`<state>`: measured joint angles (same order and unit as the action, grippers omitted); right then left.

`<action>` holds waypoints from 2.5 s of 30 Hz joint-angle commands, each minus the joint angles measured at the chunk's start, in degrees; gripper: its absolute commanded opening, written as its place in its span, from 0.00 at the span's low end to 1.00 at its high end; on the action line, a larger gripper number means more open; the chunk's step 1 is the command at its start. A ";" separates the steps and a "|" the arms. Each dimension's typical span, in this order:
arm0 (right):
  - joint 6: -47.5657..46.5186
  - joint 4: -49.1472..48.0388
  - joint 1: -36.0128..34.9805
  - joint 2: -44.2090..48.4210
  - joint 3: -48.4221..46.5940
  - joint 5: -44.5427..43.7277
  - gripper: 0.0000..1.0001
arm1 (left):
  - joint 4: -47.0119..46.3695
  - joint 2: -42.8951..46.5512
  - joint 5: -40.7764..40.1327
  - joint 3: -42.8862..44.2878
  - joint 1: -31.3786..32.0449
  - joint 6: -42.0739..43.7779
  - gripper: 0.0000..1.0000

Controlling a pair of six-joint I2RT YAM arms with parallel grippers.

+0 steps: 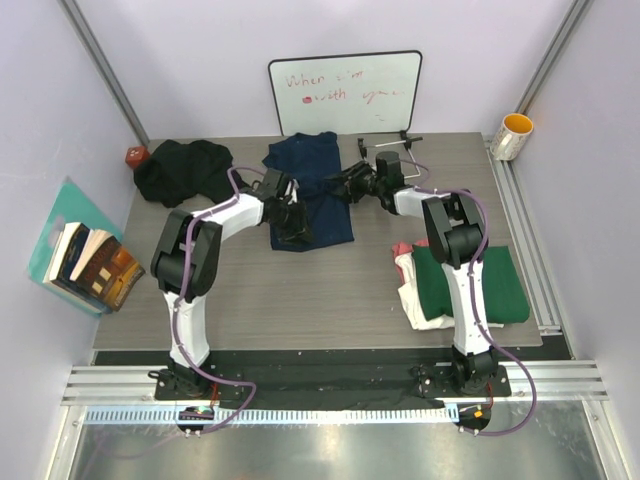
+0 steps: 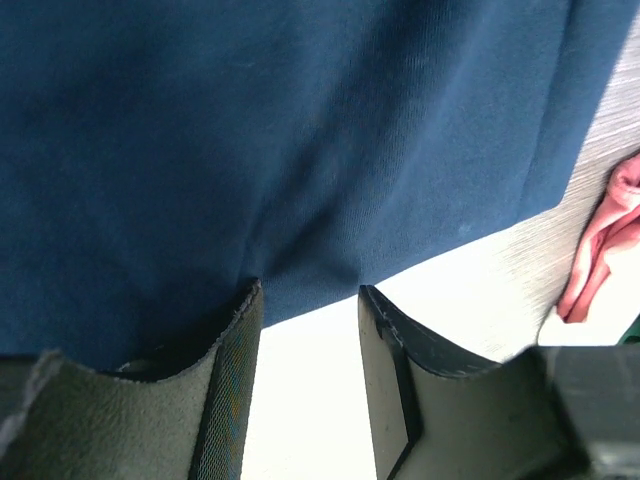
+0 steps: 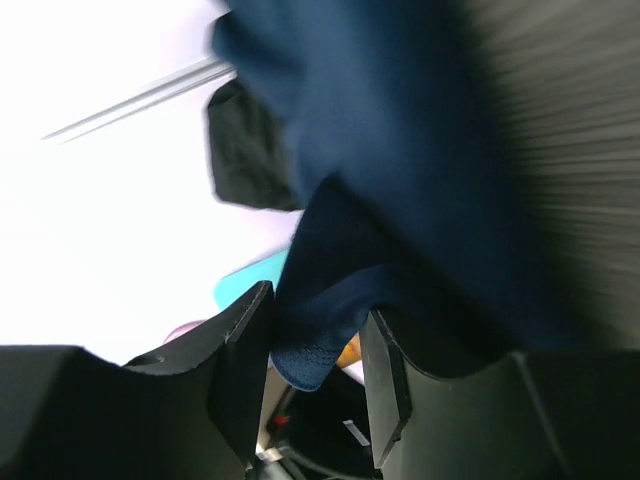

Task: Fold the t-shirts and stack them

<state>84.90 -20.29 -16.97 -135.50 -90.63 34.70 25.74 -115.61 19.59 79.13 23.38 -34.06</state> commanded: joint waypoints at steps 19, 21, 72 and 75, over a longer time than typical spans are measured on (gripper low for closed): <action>-6.33 9.84 5.02 6.21 -5.52 -2.18 0.46 | 4.76 15.84 -1.49 -15.32 -1.75 3.83 0.45; -8.51 12.01 4.93 8.05 -7.53 -0.95 0.46 | 5.64 17.78 -1.93 -14.80 -1.75 4.18 0.46; -54.67 72.32 -20.47 24.58 14.61 -22.30 0.02 | 33.23 22.36 -8.17 -15.59 0.71 5.93 0.29; -55.19 73.64 -20.38 24.41 11.20 -23.44 0.11 | 34.11 23.06 -9.13 -15.59 0.71 7.08 0.30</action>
<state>30.13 49.76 -36.67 -113.10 -76.60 14.26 55.86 -94.87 12.25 63.22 24.25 -29.10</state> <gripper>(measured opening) 0.065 0.292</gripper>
